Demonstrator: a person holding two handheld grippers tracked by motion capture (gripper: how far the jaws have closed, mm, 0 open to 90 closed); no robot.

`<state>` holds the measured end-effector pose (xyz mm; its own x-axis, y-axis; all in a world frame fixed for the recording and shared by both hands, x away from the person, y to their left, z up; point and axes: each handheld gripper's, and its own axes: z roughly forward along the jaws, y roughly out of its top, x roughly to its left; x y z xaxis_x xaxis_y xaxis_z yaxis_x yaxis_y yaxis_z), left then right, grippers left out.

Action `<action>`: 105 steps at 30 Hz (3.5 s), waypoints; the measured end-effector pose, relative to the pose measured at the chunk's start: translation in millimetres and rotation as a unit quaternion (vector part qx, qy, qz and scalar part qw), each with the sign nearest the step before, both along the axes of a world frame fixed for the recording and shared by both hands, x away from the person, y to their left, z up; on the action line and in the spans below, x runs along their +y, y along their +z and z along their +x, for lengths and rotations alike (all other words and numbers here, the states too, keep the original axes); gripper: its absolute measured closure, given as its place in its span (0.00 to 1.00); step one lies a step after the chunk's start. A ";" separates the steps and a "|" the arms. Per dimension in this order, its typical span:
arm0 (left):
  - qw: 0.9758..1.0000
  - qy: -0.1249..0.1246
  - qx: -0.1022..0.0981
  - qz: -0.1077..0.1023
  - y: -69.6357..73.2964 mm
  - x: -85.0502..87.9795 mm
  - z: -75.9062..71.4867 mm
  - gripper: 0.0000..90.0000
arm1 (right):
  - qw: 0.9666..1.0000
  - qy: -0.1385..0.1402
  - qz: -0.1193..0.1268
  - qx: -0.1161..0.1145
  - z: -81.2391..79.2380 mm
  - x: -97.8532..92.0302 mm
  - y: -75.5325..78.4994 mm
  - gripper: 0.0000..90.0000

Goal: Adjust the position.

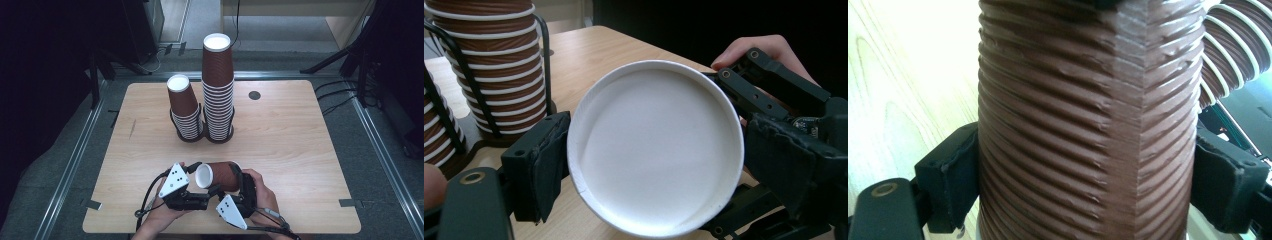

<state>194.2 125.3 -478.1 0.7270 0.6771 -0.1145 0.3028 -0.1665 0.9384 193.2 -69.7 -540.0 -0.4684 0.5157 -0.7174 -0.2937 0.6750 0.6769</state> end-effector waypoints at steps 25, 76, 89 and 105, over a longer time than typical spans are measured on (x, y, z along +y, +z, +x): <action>1.000 -0.021 -0.007 0.000 -2.2 2.9 -1.4 0.26 | 1.000 0.008 0.002 0.009 1.9 -1.9 -2.3 0.12; 0.991 0.106 -0.061 -0.060 0.6 34.9 2.3 0.26 | 0.952 -0.058 0.229 0.197 26.3 -35.4 7.8 0.07; 0.990 0.112 -0.066 -0.060 -3.8 33.8 2.9 0.26 | 0.905 -0.076 0.311 0.281 33.7 -40.2 7.9 0.04; 0.987 0.105 -0.075 -0.096 -3.7 37.3 2.4 0.26 | 0.816 -0.071 0.443 0.366 24.0 -31.5 20.8 0.00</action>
